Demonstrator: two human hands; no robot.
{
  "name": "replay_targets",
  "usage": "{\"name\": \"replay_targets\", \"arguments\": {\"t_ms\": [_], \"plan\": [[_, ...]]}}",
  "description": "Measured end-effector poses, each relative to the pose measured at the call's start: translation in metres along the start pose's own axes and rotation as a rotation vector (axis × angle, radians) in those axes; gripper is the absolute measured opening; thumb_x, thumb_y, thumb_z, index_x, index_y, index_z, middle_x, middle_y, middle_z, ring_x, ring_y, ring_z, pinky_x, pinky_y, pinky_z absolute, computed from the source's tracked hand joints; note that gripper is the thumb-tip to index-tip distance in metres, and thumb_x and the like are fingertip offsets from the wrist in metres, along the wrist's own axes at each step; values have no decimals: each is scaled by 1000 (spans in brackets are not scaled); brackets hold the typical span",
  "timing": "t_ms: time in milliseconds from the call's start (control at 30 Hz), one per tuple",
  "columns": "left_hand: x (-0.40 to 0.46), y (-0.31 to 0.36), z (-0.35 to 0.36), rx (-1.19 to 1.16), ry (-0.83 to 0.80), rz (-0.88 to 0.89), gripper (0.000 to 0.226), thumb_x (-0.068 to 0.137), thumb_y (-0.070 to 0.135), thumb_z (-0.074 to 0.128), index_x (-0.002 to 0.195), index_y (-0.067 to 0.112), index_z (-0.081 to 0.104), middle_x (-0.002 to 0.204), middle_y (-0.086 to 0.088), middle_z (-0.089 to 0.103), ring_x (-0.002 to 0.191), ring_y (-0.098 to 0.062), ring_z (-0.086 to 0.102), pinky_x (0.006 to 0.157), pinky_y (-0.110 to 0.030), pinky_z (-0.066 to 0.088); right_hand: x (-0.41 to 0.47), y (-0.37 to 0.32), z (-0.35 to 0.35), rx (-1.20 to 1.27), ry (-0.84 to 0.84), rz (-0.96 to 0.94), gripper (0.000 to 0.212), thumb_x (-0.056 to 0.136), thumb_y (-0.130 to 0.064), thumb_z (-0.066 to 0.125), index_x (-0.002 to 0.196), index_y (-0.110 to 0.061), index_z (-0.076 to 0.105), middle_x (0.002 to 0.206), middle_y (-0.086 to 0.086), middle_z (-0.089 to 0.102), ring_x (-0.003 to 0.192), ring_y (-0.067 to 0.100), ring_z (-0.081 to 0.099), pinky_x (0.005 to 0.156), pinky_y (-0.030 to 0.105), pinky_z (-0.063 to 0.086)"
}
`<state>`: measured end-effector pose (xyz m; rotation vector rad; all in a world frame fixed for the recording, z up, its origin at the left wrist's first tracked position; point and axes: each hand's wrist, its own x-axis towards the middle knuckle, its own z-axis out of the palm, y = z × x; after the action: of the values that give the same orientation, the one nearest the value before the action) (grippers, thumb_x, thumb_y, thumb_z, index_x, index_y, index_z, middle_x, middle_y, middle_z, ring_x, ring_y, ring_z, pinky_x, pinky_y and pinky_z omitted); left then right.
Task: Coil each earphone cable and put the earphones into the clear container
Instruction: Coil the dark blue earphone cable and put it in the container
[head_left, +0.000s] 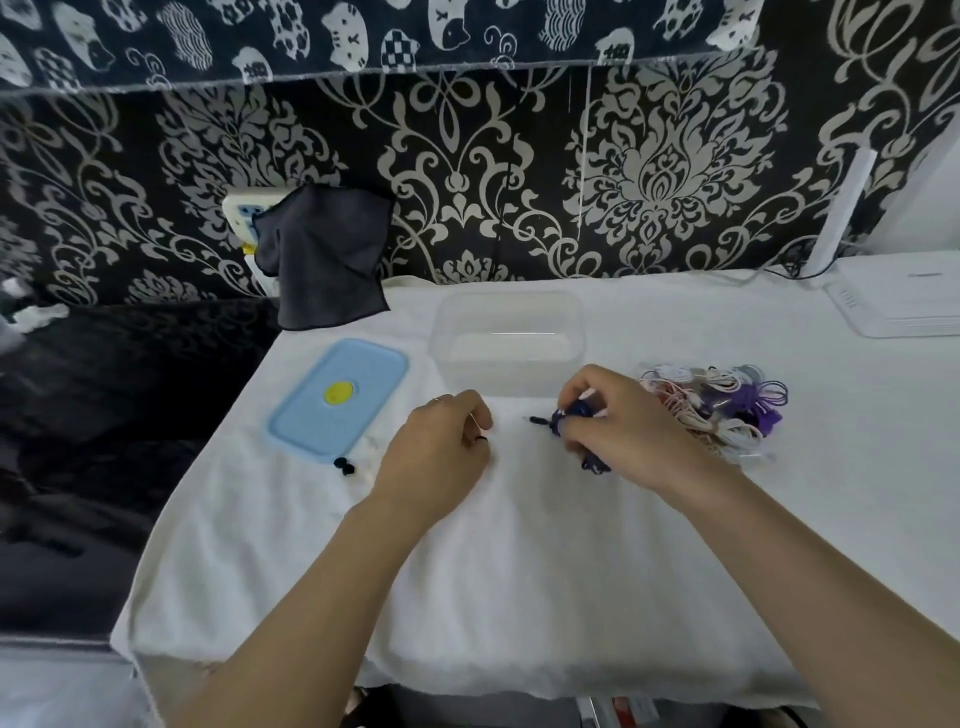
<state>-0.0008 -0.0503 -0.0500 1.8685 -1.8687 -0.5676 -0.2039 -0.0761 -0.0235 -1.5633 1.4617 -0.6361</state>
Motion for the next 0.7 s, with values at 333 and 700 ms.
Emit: {"name": "replay_targets", "arguments": {"t_ms": [333, 700], "plan": [[3, 6, -1, -51, -66, 3, 19, 87, 6, 62, 87, 24, 69, 96, 2, 63, 82, -13, 64, 75, -18, 48, 17, 6, 8, -204, -189, 73, 18, 83, -8, 59, 94, -20, 52, 75, 7, 74, 66, 27, 74, 60, 42, 58], [8, 13, 3, -67, -124, -12, 14, 86, 11, 65, 90, 24, 70, 92, 4, 68, 83, -10, 64, 64, -8, 44, 17, 7, 9, -153, -273, 82, 25, 98, -23, 54, 122, -22, 47, 97, 0, 70, 48, 18, 68, 50, 26, 50]]}}
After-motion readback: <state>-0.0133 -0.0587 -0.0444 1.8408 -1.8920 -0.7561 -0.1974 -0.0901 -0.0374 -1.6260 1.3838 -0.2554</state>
